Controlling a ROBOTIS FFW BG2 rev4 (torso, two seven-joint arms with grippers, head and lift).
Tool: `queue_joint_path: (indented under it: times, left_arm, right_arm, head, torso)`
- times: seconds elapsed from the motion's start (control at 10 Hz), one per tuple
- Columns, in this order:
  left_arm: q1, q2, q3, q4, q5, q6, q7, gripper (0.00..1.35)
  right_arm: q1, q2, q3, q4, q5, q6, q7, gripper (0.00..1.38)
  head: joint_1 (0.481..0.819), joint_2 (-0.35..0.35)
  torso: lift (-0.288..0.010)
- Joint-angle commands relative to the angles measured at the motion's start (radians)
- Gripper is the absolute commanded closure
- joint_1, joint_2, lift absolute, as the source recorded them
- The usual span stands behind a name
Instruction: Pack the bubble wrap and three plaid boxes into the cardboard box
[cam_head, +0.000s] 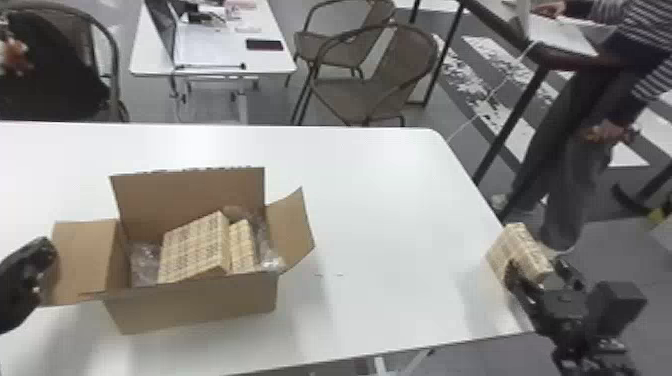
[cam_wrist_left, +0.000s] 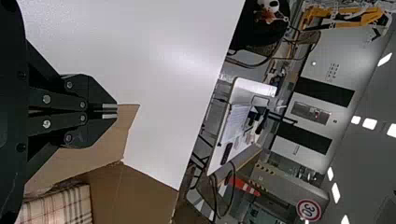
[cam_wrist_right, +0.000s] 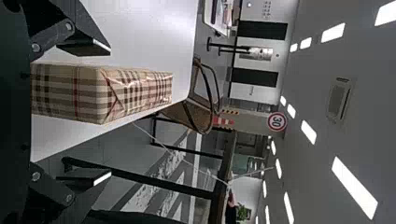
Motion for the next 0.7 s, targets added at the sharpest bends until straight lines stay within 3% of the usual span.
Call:
queue_joint_path:
  times: [0.0, 0.1, 0.2, 0.3, 0.4, 0.5, 0.6]
  left_arm:
    - [-0.001, -0.003, -0.003, 0.0, -0.003, 0.0, 0.0, 1.21]
    - [0.0, -0.003, -0.002, 0.0, -0.003, -0.002, 0.0, 1.21]
    - [0.002, -0.003, 0.0, 0.0, -0.005, -0.005, -0.003, 1.21]
    - [0.002, -0.003, 0.0, 0.0, -0.005, -0.005, -0.003, 1.21]
    - [0.002, -0.003, -0.002, 0.0, -0.006, -0.005, -0.005, 1.21]
    - [0.0, -0.003, -0.003, 0.0, -0.006, -0.006, -0.006, 1.21]
    - [0.002, -0.003, -0.002, 0.0, -0.008, -0.008, -0.005, 1.21]
  right_arm:
    - [-0.018, 0.002, 0.003, 0.01, 0.006, 0.016, -0.001, 0.9]
    - [-0.017, 0.018, 0.001, -0.006, 0.024, 0.042, -0.008, 1.04]
    - [-0.012, 0.033, 0.001, -0.021, 0.026, 0.067, -0.021, 1.05]
    - [-0.005, 0.045, 0.003, -0.039, 0.04, 0.078, -0.032, 1.21]
    - [-0.003, 0.051, 0.001, -0.044, 0.035, 0.078, -0.037, 1.24]
    - [0.011, 0.047, 0.015, -0.068, -0.023, 0.09, -0.034, 1.24]
    - [0.034, 0.031, 0.064, -0.183, -0.112, 0.173, -0.032, 1.23]
  head:
    - [0.695, -0.215]
    - [0.695, -0.215]
    - [0.695, -0.214]
    - [0.695, -0.212]
    - [0.695, -0.21]
    - [0.695, -0.208]
    - [0.695, -0.207]
  torso:
    - [-0.148]
    - [-0.148]
    - [-0.148]
    - [-0.148]
    - [-0.148]
    - [-0.148]
    - [-0.148]
